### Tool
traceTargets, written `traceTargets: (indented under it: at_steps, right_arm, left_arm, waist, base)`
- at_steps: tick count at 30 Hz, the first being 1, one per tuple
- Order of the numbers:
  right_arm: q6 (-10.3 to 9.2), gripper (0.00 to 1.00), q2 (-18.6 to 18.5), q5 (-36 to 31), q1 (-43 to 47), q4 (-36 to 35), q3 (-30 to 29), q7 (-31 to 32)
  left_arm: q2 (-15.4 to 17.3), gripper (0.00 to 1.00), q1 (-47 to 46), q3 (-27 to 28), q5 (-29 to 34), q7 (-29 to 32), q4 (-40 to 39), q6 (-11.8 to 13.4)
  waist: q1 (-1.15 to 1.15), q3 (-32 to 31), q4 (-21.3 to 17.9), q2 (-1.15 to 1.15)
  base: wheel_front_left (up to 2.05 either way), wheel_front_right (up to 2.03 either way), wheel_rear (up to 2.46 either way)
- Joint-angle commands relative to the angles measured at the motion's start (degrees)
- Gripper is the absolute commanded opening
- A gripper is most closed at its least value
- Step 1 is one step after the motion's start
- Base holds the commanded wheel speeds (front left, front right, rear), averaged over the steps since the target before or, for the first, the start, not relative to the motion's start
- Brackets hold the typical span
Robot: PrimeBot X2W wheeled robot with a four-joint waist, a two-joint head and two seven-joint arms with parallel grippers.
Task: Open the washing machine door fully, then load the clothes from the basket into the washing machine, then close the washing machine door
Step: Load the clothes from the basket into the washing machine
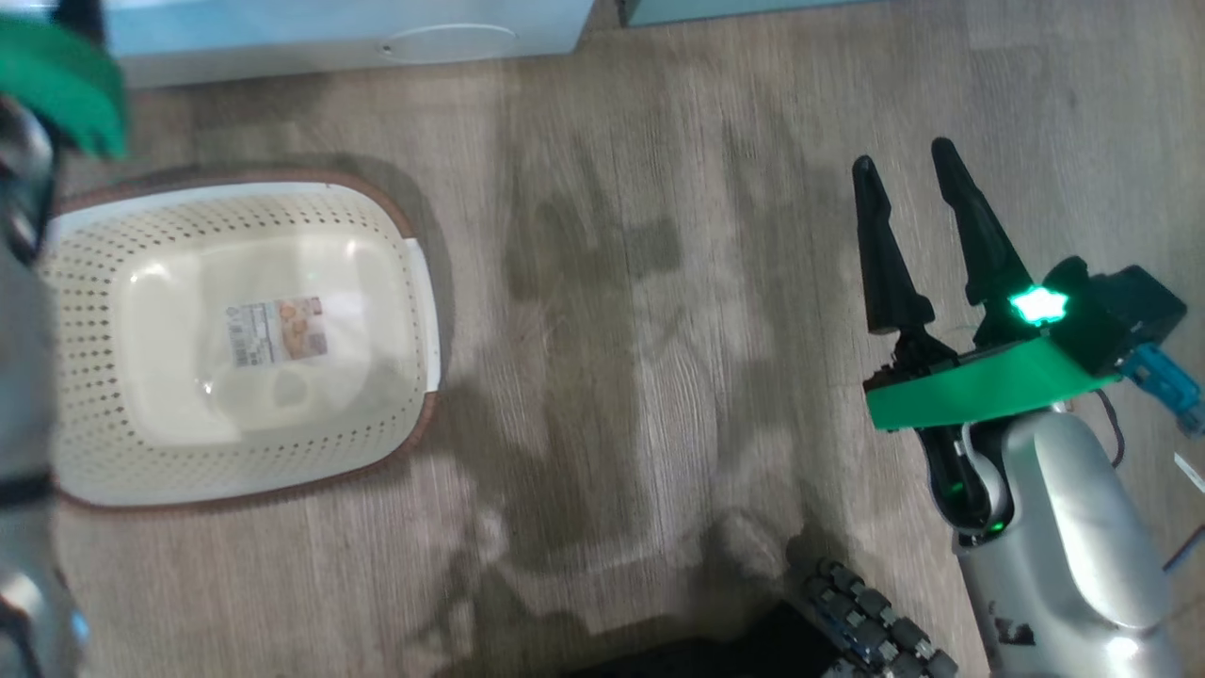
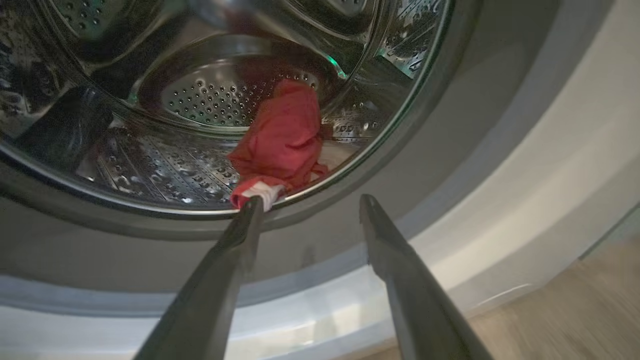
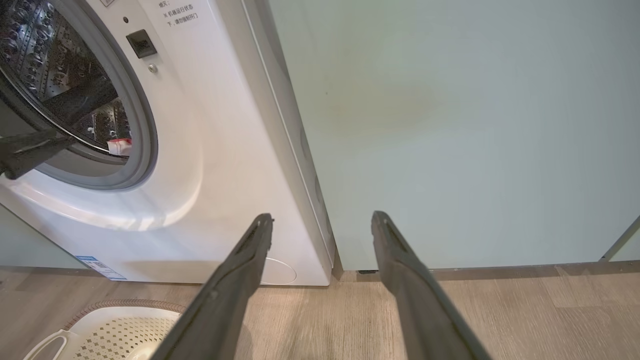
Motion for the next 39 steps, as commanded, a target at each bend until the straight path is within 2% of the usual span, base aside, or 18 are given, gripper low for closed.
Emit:
traceTargets:
  at_steps: [1,8,14,24,34,35,36,39]
  right_arm:
    - [0.00,1.00,-0.1,0.6,-0.1,-1.8,1.6,-0.5]
    - [0.00,1.00,-0.1,1.0,-1.4,-1.8,2.3,-0.5]
    - [0.00,1.00,-0.1,3.0,-2.3,-2.0,4.1,-0.5]
    - [0.00,1.00,-0.1,4.9,-2.8,-1.9,5.5,-0.5]
    - [0.00,1.00,-0.1,5.7,-2.8,-1.9,6.4,-0.5]
    - [0.00,1.00,-0.1,5.8,-2.8,-1.9,6.4,-0.5]
    - [0.00,1.00,-0.1,5.8,-2.8,-1.9,6.5,-0.5]
    - [0.00,1.00,-0.1,5.8,-2.6,-1.7,6.5,-0.5]
  left_arm:
    - [3.7,1.00,-4.1,0.6,0.7,2.3,-0.3,-0.8]
    - [8.2,1.00,-19.5,-2.8,0.0,14.7,8.8,-3.1]
    - [12.5,1.00,-28.0,-7.0,0.2,19.2,14.8,-3.5]
    - [16.3,1.00,-34.9,-12.9,0.8,21.3,22.6,-3.5]
    - [16.8,1.00,-37.6,-15.2,2.5,20.2,27.6,-2.4]
    - [16.8,0.45,-37.9,-15.3,2.5,20.1,28.2,-2.3]
    - [16.8,0.00,-38.1,-15.5,2.5,19.9,28.6,-2.1]
    - [16.5,0.00,-38.5,-16.0,2.7,19.5,29.6,-1.5]
  waist:
    - [0.00,1.2,-0.9,0.00]
    - [0.00,4.2,-3.3,0.00]
    - [0.00,6.8,-5.8,0.00]
    - [0.00,8.5,-8.6,0.00]
    - [0.00,9.1,-9.6,0.00]
    - [0.00,9.1,-9.7,0.00]
    - [0.00,9.1,-9.7,0.00]
    - [0.00,8.9,-9.7,0.00]
  base:
    - [0.00,0.00,0.00]
    - [0.00,0.00,0.00]
    - [0.00,0.00,0.00]
    - [0.00,0.00,0.00]
    - [0.00,0.00,0.00]
    - [0.00,0.00,0.00]
    - [0.00,0.00,0.00]
    - [0.00,0.00,0.00]
